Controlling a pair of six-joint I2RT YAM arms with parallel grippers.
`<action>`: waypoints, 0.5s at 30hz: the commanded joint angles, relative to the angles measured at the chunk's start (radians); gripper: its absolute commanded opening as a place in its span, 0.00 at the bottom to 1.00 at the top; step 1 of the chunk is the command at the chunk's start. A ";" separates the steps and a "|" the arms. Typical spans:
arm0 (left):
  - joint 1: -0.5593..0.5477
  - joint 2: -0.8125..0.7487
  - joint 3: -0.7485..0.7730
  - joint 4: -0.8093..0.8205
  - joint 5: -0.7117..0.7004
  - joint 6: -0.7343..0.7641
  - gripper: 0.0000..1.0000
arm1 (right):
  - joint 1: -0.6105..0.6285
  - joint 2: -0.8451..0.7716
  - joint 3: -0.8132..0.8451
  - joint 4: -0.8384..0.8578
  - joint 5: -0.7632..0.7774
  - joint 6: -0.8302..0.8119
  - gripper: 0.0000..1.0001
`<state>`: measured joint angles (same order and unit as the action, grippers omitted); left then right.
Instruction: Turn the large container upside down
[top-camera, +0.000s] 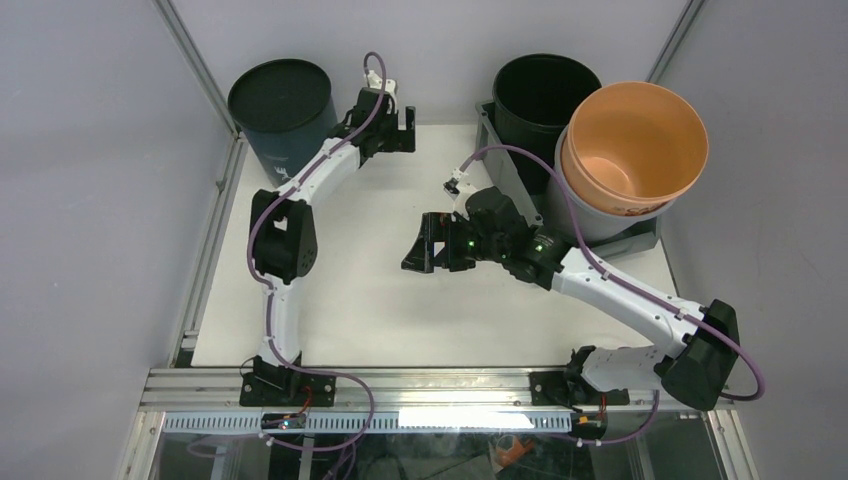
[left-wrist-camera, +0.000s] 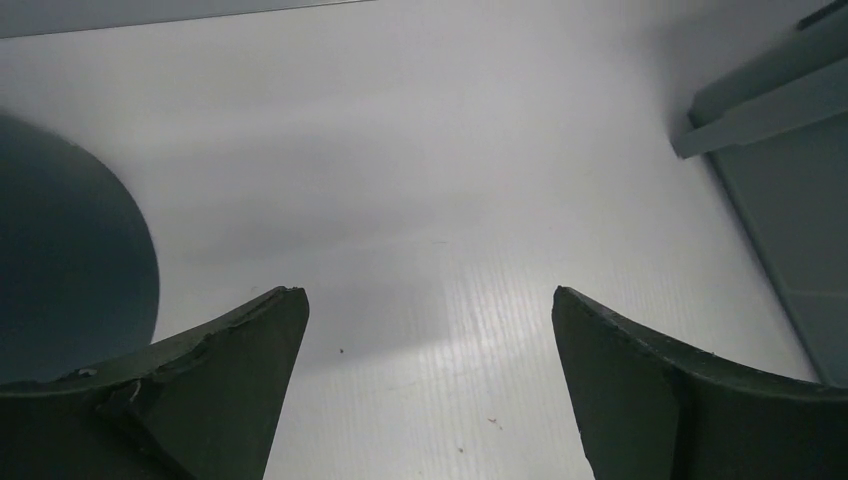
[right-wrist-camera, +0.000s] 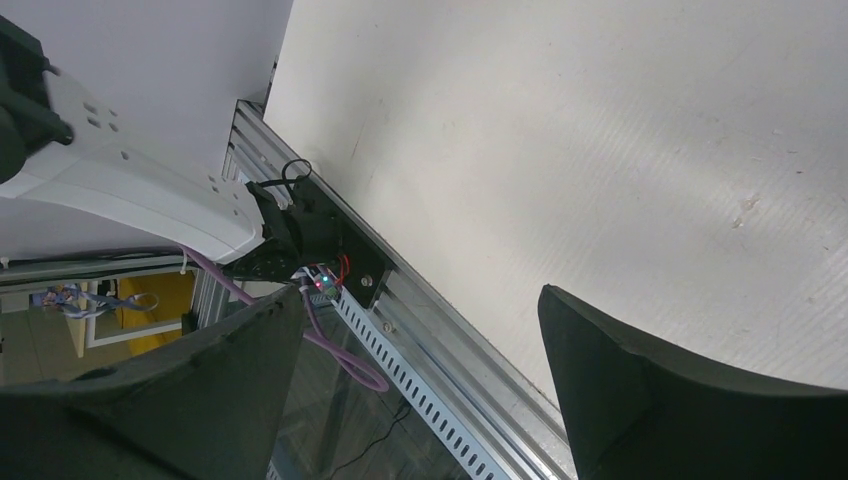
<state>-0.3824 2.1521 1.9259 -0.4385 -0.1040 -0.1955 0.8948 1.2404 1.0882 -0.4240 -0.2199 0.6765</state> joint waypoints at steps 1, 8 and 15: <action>0.062 -0.012 0.034 0.066 -0.069 0.036 0.99 | 0.012 -0.008 0.051 0.022 0.022 0.012 0.90; 0.207 -0.051 -0.039 0.066 0.099 -0.004 0.99 | 0.013 -0.007 0.042 0.039 0.016 0.006 0.91; 0.229 -0.067 -0.050 0.054 0.045 0.036 0.99 | 0.014 -0.014 0.023 0.055 0.015 0.014 0.91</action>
<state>-0.1417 2.1582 1.8790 -0.4210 -0.0513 -0.1898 0.9039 1.2411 1.0901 -0.4225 -0.2157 0.6804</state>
